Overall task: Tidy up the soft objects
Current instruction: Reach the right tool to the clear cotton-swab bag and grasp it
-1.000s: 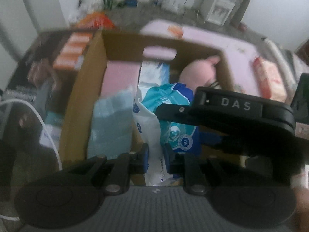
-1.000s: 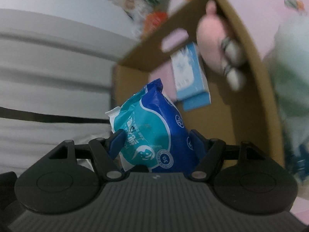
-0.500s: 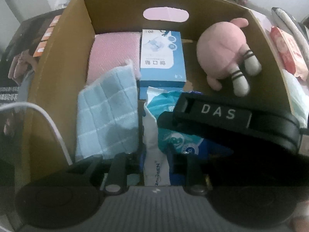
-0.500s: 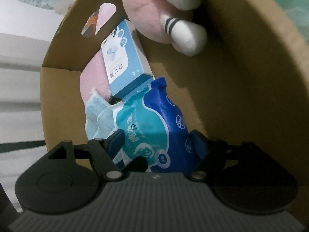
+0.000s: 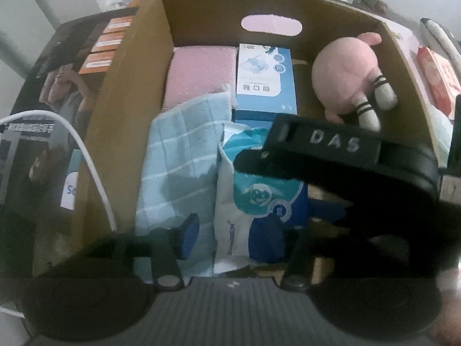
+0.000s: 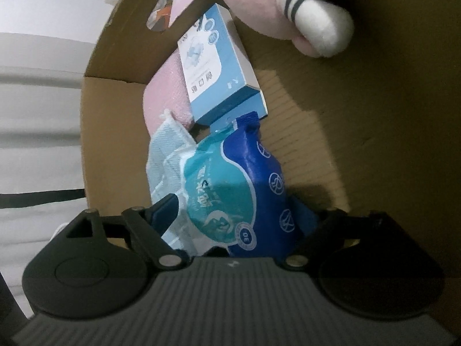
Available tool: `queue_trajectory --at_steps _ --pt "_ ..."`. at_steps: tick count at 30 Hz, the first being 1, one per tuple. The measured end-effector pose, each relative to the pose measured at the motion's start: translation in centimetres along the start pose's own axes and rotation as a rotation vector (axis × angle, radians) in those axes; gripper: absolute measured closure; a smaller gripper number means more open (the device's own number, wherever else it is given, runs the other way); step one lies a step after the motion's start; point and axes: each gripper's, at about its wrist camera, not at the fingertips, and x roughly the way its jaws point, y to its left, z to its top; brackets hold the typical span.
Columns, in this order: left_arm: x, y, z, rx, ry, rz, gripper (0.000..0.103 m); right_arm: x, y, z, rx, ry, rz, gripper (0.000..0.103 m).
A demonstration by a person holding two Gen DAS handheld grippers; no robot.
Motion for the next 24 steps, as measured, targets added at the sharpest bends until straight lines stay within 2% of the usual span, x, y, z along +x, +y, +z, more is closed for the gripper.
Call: queue_trajectory --at_steps 2,7,13,16,19,24 --pt "-0.7 0.0 -0.3 -0.012 -0.015 0.007 0.042 0.3 0.4 0.5 -0.017 -0.009 0.011 0.015" --pt "-3.5 -0.3 -0.6 -0.055 -0.082 -0.002 0.031 -2.4 0.7 0.7 -0.055 -0.064 0.086 0.012" --pt "-7.2 -2.6 0.2 -0.068 -0.183 -0.017 0.022 -7.5 0.4 1.8 -0.067 -0.155 0.252 0.012" --pt "-8.6 -5.2 1.0 -0.054 -0.231 -0.035 0.021 -10.6 -0.8 2.7 -0.048 -0.177 0.365 0.012" --pt "-9.3 -9.0 2.0 -0.02 -0.261 -0.057 0.02 -15.0 -2.7 3.5 -0.062 -0.248 0.385 0.01" --pt "-9.5 -16.0 3.4 0.021 -0.27 -0.116 0.02 -22.9 -9.1 5.9 0.037 -0.37 0.406 0.01"
